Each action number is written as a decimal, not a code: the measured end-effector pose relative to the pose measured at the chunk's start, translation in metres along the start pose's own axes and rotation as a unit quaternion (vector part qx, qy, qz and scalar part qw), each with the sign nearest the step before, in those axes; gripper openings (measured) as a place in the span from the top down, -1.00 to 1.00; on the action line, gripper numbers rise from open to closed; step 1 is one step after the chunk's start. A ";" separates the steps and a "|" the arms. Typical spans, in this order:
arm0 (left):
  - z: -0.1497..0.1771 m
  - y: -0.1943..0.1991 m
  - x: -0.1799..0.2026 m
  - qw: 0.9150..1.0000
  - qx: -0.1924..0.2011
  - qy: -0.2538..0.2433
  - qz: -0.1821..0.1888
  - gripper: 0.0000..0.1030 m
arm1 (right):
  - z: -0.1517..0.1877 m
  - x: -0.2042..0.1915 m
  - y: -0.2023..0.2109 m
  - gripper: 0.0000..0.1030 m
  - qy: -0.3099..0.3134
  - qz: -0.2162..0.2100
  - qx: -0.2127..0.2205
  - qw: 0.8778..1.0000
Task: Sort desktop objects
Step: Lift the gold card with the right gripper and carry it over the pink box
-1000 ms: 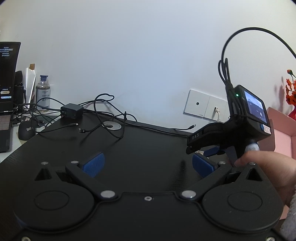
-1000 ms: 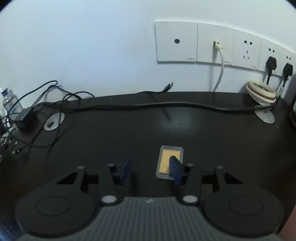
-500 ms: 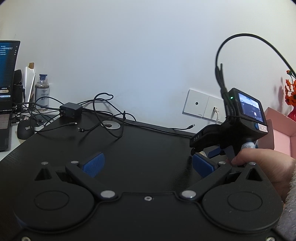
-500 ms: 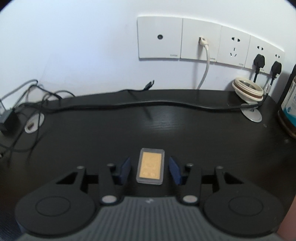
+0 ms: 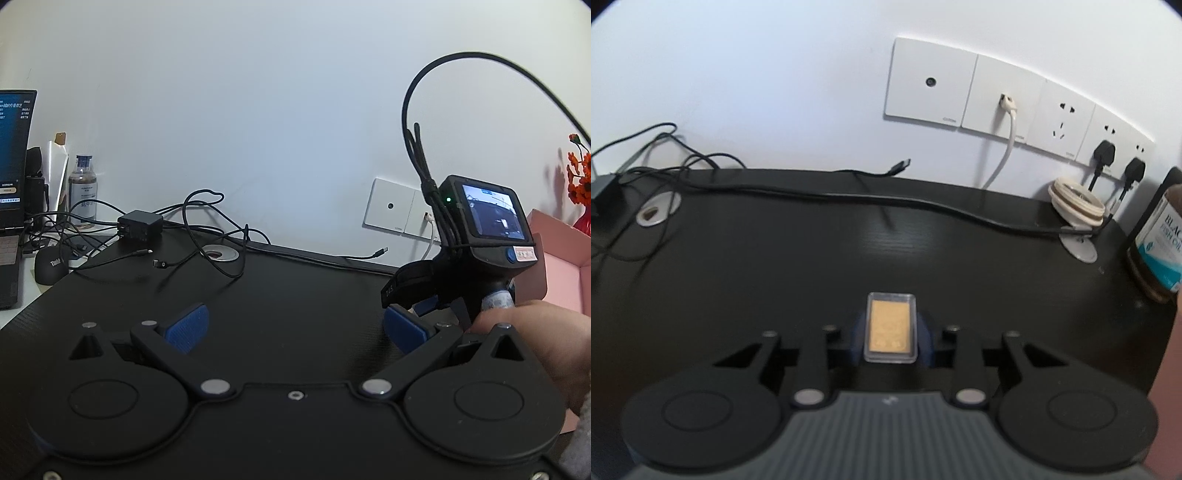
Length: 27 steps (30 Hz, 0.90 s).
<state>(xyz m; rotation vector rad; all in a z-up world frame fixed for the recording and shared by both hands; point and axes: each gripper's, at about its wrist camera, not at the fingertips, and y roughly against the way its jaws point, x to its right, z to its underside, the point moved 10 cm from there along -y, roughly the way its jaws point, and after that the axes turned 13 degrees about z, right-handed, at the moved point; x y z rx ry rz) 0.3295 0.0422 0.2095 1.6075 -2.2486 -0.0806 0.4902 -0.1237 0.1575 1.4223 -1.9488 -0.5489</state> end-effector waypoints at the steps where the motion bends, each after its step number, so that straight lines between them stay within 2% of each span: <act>1: 0.000 0.000 0.000 1.000 0.000 0.001 0.001 -1.00 | 0.001 0.000 0.005 0.42 0.000 -0.004 0.004 1.000; 12: 0.001 -0.001 -0.001 1.000 -0.002 0.007 0.002 -1.00 | 0.028 0.011 0.079 0.42 -0.008 -0.081 0.045 0.996; 21: 0.001 0.000 0.005 1.000 0.002 -0.012 0.001 -1.00 | 0.058 0.066 0.133 0.43 -0.034 -0.132 0.069 0.988; 27: 0.003 0.002 0.018 0.999 0.003 -0.048 0.007 -1.00 | 0.079 0.107 0.155 0.43 -0.051 -0.124 0.067 0.989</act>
